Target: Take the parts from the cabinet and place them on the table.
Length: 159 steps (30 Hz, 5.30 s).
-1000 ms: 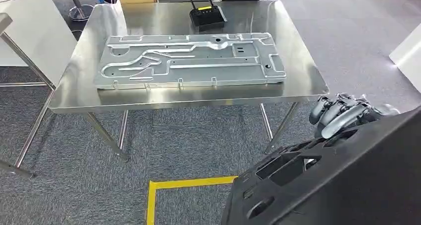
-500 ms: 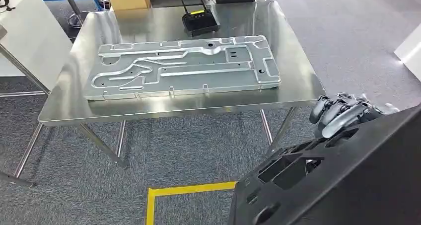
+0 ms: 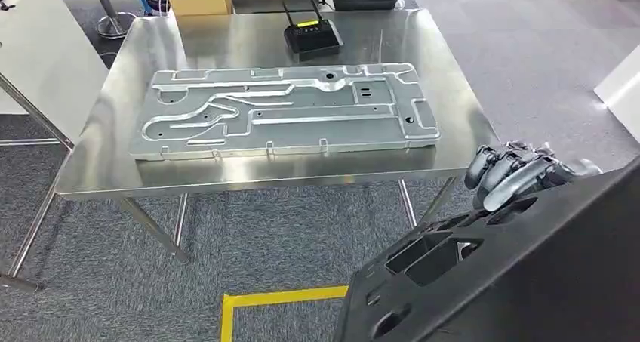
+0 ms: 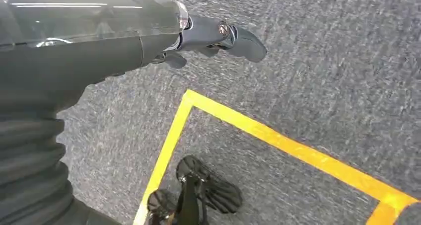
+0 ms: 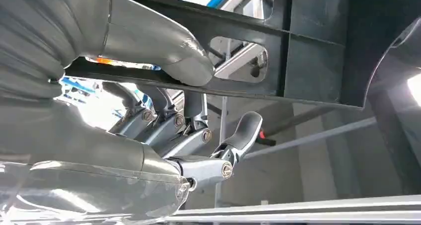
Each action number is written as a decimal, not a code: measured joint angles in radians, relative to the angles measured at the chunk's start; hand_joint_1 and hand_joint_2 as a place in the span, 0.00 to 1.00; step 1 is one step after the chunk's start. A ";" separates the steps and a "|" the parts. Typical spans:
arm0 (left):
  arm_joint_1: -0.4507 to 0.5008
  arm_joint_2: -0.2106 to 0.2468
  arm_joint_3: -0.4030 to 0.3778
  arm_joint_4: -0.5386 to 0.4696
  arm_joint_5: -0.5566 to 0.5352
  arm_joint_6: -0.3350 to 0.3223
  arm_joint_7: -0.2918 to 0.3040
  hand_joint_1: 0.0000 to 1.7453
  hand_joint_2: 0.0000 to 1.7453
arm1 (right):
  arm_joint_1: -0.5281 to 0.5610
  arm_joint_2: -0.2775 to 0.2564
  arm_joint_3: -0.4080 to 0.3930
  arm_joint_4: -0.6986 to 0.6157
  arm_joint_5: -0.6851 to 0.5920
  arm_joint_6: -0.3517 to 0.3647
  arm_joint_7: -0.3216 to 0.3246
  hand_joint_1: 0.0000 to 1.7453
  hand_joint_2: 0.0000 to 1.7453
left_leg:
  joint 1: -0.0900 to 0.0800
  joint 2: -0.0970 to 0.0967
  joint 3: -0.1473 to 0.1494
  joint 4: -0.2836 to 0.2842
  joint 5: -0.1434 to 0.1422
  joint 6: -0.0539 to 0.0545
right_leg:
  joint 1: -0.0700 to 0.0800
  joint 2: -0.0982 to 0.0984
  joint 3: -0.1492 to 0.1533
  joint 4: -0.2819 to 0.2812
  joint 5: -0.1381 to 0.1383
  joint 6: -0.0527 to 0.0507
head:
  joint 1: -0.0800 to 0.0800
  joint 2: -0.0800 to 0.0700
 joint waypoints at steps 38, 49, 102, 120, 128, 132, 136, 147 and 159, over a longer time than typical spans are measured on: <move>-0.001 -0.006 0.005 0.000 -0.045 -0.019 0.001 0.00 1.00 | 0.008 -0.010 0.005 -0.022 0.043 -0.050 0.000 1.00 1.00 | -0.007 -0.008 0.058 -0.005 -0.050 -0.021 | 0.005 -0.007 0.047 -0.234 0.182 -0.020 | 0.000 0.000; -0.002 -0.006 0.018 -0.001 -0.056 -0.021 0.006 0.00 1.00 | -0.006 -0.026 0.045 -0.041 0.072 -0.121 0.000 1.00 1.00 | 0.001 -0.004 -0.118 0.282 -0.126 -0.057 | 0.003 0.001 0.098 -0.248 0.147 -0.062 | -0.001 0.000; -0.009 -0.010 0.069 -0.002 -0.114 -0.039 -0.032 0.00 1.00 | -0.415 -0.216 -0.085 0.456 0.100 -0.259 0.077 1.00 1.00 | -0.006 -0.014 -0.004 0.005 -0.004 -0.024 | 0.007 -0.001 0.033 -0.227 0.180 -0.032 | -0.001 0.000; -0.016 -0.005 0.074 -0.002 -0.167 -0.073 -0.060 0.00 1.00 | -0.765 -0.229 -0.052 1.231 0.434 -0.371 0.063 1.00 1.00 | 0.002 -0.009 -0.038 0.003 0.032 -0.003 | -0.002 -0.003 0.043 -0.190 0.131 -0.010 | 0.000 0.000; -0.021 -0.005 0.081 -0.002 -0.168 -0.068 -0.058 0.00 1.00 | -0.848 -0.110 0.060 1.477 0.539 -0.434 0.110 1.00 1.00 | 0.001 -0.012 -0.026 0.011 0.018 -0.007 | -0.006 -0.004 -0.006 -0.157 0.192 -0.013 | -0.001 0.000; -0.021 -0.003 0.085 -0.002 -0.173 -0.068 -0.060 0.00 1.00 | -0.893 -0.051 0.090 1.544 0.558 -0.431 0.116 1.00 1.00 | -0.003 -0.012 -0.027 0.009 0.014 -0.028 | 0.006 0.001 0.021 -0.221 0.188 -0.030 | -0.001 0.000; -0.022 -0.003 0.085 -0.002 -0.186 -0.073 -0.072 0.00 1.00 | -0.916 0.003 0.110 1.588 0.574 -0.413 0.129 1.00 1.00 | 0.001 -0.009 -0.058 0.098 -0.048 -0.047 | -0.002 -0.001 0.037 -0.241 0.195 -0.056 | -0.001 0.000; -0.024 -0.005 0.088 -0.002 -0.184 -0.056 -0.121 0.00 1.00 | -0.908 0.141 0.202 1.683 0.650 -0.353 0.164 0.00 0.00 | 0.007 -0.007 -0.028 0.017 0.013 -0.037 | 0.010 0.018 0.042 -0.231 0.185 -0.036 | -0.001 0.000; -0.027 -0.018 0.104 -0.002 -0.188 -0.040 -0.131 0.00 0.00 | -0.885 0.245 0.243 1.720 0.660 -0.325 0.186 0.00 0.00 | 0.000 -0.014 -0.025 0.009 0.019 -0.010 | 0.013 0.002 0.018 -0.196 0.197 -0.048 | 0.000 0.000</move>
